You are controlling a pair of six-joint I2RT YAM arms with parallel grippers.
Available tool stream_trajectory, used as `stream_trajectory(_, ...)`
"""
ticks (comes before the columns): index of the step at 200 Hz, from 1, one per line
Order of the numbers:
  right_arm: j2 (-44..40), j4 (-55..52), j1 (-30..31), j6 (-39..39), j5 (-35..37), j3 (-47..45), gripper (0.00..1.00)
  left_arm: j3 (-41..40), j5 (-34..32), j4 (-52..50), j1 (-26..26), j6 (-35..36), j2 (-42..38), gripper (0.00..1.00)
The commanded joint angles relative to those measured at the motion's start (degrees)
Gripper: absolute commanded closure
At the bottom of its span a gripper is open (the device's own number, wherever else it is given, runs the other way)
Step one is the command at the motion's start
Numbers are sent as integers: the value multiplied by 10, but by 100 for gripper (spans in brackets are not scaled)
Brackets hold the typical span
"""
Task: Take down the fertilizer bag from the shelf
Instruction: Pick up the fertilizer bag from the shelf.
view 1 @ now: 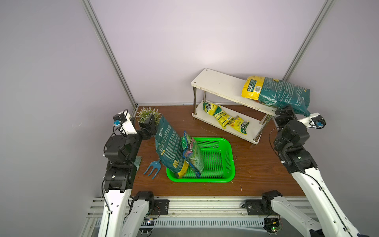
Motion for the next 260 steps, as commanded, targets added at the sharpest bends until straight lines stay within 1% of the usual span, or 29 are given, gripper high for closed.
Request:
stream_trajectory(1, 18, -4, -47, 26, -72, 40, 6, -3, 8, 18, 10, 0, -1, 0)
stream_trajectory(19, 30, -3, -80, 26, -94, 50, 6, -3, 8, 18, 11, 0, 0, 0)
stream_trajectory(44, 48, 36, -111, 19, -139, 42, 6, -3, 10, 19, 13, 0, 0, 0)
stream_trajectory(84, 104, 67, -131, 7, -202, 80, 10, -4, 11, 19, 15, 0, 1, 0)
stream_trajectory(96, 109, 80, -131, 2, -210, 84, 14, -4, 12, 19, 16, -2, 1, 0)
stream_trajectory(108, 108, 92, -131, -7, -216, 84, 27, -3, 12, 20, 17, -1, 1, 0)
stream_trajectory(112, 106, 96, -131, -9, -220, 84, 35, -3, 13, 20, 17, -1, 1, 0)
stream_trajectory(117, 104, 100, -130, -12, -222, 82, 48, -3, 13, 20, 17, -3, 1, 0)
stream_trajectory(118, 103, 101, -130, -13, -223, 82, 48, -4, 13, 20, 18, -3, 1, 0)
stream_trajectory(119, 103, 102, -130, -13, -223, 82, 53, -4, 13, 20, 18, -3, 1, 0)
stream_trajectory(121, 102, 103, -130, -14, -223, 80, 55, -4, 13, 20, 18, -3, 1, 0)
stream_trajectory(124, 100, 106, -131, -17, -225, 79, 63, -4, 13, 20, 18, -2, 1, 0)
stream_trajectory(125, 100, 107, -130, -17, -225, 78, 63, -4, 13, 20, 18, -2, 1, 0)
stream_trajectory(131, 96, 115, -130, -21, -228, 74, 76, -4, 14, 20, 19, -3, 1, 0)
stream_trajectory(141, 91, 127, -130, -28, -236, 67, 92, -3, 14, 21, 19, -3, 1, 0)
stream_trajectory(142, 90, 128, -130, -29, -237, 67, 95, -3, 14, 21, 19, -3, 1, 0)
stream_trajectory(143, 90, 129, -130, -30, -238, 66, 95, -3, 15, 21, 19, -3, 1, 0)
stream_trajectory(146, 89, 132, -130, -32, -243, 65, 100, -3, 15, 21, 19, -3, 1, 0)
stream_trajectory(160, 83, 146, -131, -40, -275, 61, 100, -3, 16, 21, 20, -3, 2, 0)
stream_trajectory(176, 76, 166, -130, -53, -340, 60, 100, -4, 16, 21, 21, -4, 2, 0)
stream_trajectory(204, 68, 189, -130, -72, -488, 84, 100, -5, 16, 22, 21, -5, 2, 0)
stream_trajectory(224, 88, 155, -127, -76, -618, 149, 100, -4, 17, 22, 22, -5, 2, 0)
stream_trajectory(230, 99, 146, -122, -76, -664, 170, 100, -5, 18, 22, 22, -5, 2, 0)
stream_trajectory(239, 116, 131, -109, -80, -715, 200, 100, -4, 18, 22, 23, -5, 2, 0)
stream_trajectory(249, 129, 108, -82, -96, -739, 229, 100, -4, 18, 22, 23, -5, 2, 0)
stream_trajectory(260, 141, 74, -45, -126, -735, 255, 100, -5, 18, 23, 23, -5, 2, 0)
